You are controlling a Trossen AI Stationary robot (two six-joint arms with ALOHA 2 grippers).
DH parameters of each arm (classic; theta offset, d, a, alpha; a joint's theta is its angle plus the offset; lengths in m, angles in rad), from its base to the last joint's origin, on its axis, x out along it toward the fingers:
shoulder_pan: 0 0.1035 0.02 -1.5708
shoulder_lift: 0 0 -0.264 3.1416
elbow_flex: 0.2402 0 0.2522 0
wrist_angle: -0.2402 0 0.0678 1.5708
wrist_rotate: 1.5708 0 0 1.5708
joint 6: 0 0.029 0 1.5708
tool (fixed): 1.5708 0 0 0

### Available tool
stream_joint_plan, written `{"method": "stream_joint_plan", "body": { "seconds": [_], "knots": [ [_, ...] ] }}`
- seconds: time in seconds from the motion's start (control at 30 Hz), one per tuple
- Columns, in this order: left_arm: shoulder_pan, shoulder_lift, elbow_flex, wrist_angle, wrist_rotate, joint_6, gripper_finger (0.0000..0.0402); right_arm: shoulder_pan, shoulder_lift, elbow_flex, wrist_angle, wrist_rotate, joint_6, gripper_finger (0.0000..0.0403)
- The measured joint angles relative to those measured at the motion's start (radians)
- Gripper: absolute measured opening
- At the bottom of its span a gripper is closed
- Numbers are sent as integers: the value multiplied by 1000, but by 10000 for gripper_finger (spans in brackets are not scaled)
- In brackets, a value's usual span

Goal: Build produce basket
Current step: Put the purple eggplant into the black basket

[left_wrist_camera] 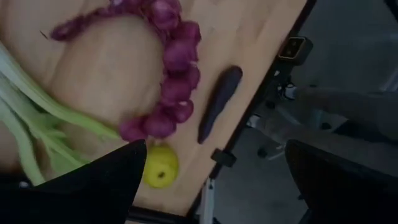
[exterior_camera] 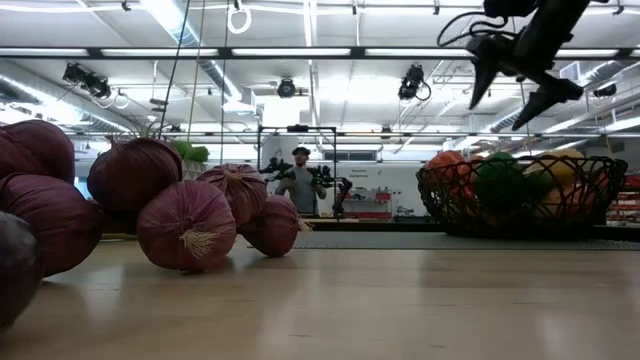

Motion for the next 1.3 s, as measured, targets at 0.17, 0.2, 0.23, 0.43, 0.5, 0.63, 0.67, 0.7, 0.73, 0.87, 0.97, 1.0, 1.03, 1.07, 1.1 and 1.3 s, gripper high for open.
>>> {"method": "stream_joint_plan", "body": {
  "seconds": [0.17, 0.2, 0.23, 0.43, 0.5, 0.63, 0.67, 0.7, 0.73, 0.87, 0.97, 1.0, 1.03, 1.07, 1.1, 1.3],
  "knots": [
    [-85, 18, 0, 1, 25, -74, 391, 50, -1, 0, 131, -142, -1, 390],
    [-102, 27, 0, -2, 31, -79, 391, 68, -1, 0, 159, -162, -1, 390],
    [-116, 35, 0, -3, 38, -85, 391, 87, 0, 0, 185, -171, -1, 390],
    [-181, 146, 0, 67, 32, -71, 391, 198, 6, 0, 240, -167, 0, 390],
    [-191, 200, 0, 98, 30, -26, 391, 227, 12, 0, 239, -167, 0, 390],
    [-199, 309, 0, 99, 28, 77, 391, 277, 17, -1, 238, -168, 4, 390],
    [-199, 335, 0, 102, 28, 99, 391, 288, 17, -1, 236, -168, 7, 390],
    [-199, 360, 0, 108, 28, 119, 391, 300, 17, -1, 236, -168, 11, 390],
    [-200, 384, 0, 116, 28, 141, 391, 311, 17, -1, 233, -168, 16, 389],
    [-205, 464, 0, 178, 28, 193, 391, 353, 17, -1, 214, -168, 19, 387],
    [-206, 511, 0, 233, 24, 204, 391, 384, 17, -1, 208, -167, 19, 384],
    [-206, 524, 0, 252, 18, 204, 391, 393, 17, -1, 206, -165, 19, 383],
    [-206, 536, 0, 267, 14, 208, 391, 400, 17, -1, 201, -164, 19, 382],
    [-206, 548, 0, 280, 9, 215, 391, 406, 17, -1, 196, -164, 19, 381],
    [-209, 557, 0, 290, 3, 219, 391, 412, 17, -1, 193, -163, 22, 380],
    [-228, 625, 0, 313, -24, 261, 391, 446, 17, -1, 149, -143, 53, 372]
  ]
}}
